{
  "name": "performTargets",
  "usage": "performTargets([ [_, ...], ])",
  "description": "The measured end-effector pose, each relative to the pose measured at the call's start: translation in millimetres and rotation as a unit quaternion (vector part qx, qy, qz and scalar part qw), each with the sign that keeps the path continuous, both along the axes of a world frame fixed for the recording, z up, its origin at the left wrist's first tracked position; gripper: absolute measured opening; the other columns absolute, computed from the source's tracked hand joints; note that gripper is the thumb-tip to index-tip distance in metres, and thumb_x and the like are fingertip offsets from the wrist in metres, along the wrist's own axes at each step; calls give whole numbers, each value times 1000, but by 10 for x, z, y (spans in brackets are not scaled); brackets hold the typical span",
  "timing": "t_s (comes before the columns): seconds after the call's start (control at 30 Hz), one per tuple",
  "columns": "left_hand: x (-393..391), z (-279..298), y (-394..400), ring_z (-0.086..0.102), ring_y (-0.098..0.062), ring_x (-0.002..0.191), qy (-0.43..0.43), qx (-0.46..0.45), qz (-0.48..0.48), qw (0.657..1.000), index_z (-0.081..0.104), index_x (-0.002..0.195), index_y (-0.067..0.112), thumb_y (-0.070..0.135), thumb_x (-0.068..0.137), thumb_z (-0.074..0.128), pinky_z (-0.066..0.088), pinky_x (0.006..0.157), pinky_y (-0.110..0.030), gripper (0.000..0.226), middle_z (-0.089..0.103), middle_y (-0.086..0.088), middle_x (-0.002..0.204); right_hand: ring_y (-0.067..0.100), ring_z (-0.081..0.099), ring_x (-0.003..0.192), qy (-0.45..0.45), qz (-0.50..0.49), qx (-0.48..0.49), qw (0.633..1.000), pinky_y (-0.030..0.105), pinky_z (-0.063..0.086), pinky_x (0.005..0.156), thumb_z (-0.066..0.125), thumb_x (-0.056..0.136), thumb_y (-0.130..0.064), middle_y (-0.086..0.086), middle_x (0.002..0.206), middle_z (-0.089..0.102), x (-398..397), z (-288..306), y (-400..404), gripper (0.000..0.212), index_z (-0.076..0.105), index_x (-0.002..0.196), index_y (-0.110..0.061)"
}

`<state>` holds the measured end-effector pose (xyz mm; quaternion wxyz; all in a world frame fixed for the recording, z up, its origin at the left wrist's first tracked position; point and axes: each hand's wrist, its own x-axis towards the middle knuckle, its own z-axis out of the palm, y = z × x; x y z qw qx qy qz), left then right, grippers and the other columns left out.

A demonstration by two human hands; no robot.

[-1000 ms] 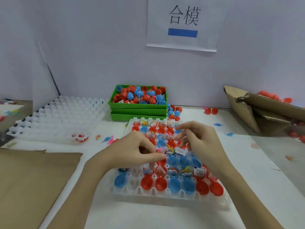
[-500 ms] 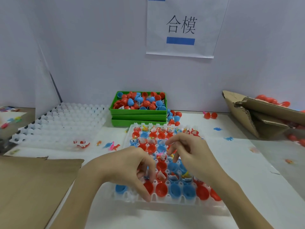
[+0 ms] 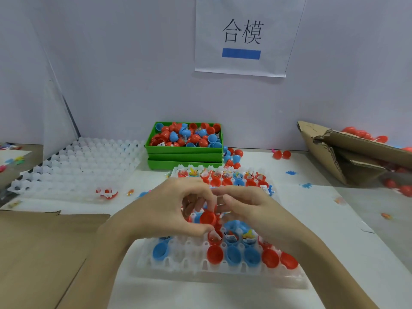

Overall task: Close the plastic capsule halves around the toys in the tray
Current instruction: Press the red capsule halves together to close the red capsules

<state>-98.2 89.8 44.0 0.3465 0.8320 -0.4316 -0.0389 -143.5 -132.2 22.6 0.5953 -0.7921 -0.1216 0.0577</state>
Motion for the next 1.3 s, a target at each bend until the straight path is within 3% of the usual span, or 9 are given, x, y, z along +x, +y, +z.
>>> performTargets([
  [0.07, -1, 15, -14, 65, -18, 90, -5, -28, 6, 1000, 72, 96, 31, 28, 78, 91, 60, 76, -33, 27, 62, 10, 98, 13, 72, 109, 48, 47, 75, 995, 19, 57, 87, 51, 107, -18, -7, 115, 76, -13, 16, -29, 33, 74, 117, -40],
  [0.13, -3, 24, -30, 68, -20, 94, 4, -59, 5, 998, 72, 96, 29, 21, 78, 91, 61, 80, -30, 28, 61, 6, 105, 14, 73, 108, 39, 26, 70, 996, 19, 56, 90, 57, 104, -21, -6, 115, 76, 0, -11, -38, 27, 71, 125, -31],
  [0.23, 9, 10, -47, 70, -20, 102, 27, -97, 12, 995, 74, 101, 26, 8, 81, 87, 61, 85, -29, 30, 62, 4, 111, 20, 75, 103, 51, -24, 137, 989, 20, 58, 83, 69, 94, -23, 2, 112, 77, 50, -66, -53, 34, 67, 128, -16],
  [0.4, 69, -49, -70, 70, -20, 110, 76, -175, 30, 981, 71, 112, 20, -1, 93, 73, 60, 90, -29, 29, 69, 7, 110, 21, 76, 101, 21, -75, 179, 981, 19, 58, 83, 77, 88, -26, 2, 107, 78, 69, -53, -82, 29, 71, 116, -24],
  [0.6, 64, -91, -234, 74, -11, 91, 77, -282, 121, 949, 71, 105, 22, 32, 76, 86, 59, 77, -19, 34, 76, 10, 96, 7, 73, 98, -130, -135, 65, 980, 17, 58, 80, 81, 83, -29, -17, 104, 75, 63, -35, -13, 30, 71, 110, -30],
  [0.77, 79, -146, -313, 74, -9, 96, 30, -311, 141, 939, 75, 108, 20, 31, 76, 87, 58, 84, -17, 36, 77, 12, 99, 7, 73, 97, -238, -162, 10, 958, 19, 59, 80, 81, 85, -19, -19, 101, 73, 63, -82, 29, 31, 68, 113, -22],
  [0.97, 41, -189, -367, 75, -6, 101, -16, -306, 147, 941, 78, 115, 22, 20, 89, 80, 59, 89, -19, 26, 78, 18, 104, -1, 66, 100, -366, -208, -90, 903, 8, 51, 83, 78, 88, -16, -12, 110, 67, 46, -100, 79, 34, 67, 120, -23],
  [1.13, -7, -207, -448, 75, -6, 100, -3, -333, 153, 931, 78, 116, 18, 23, 92, 75, 57, 87, -16, 25, 79, 15, 104, -9, 61, 99, -384, -228, -121, 886, 4, 48, 85, 76, 89, -17, -7, 114, 63, 48, -124, 107, 37, 66, 124, -20],
  [1.3, 6, -248, -476, 73, -5, 101, -8, -330, 160, 930, 76, 112, 21, 11, 96, 72, 57, 85, -14, 19, 77, 17, 102, 4, 63, 101, -349, -215, -82, 908, 9, 52, 83, 80, 87, -9, -7, 112, 64, 18, -102, 131, 38, 63, 118, -24],
])
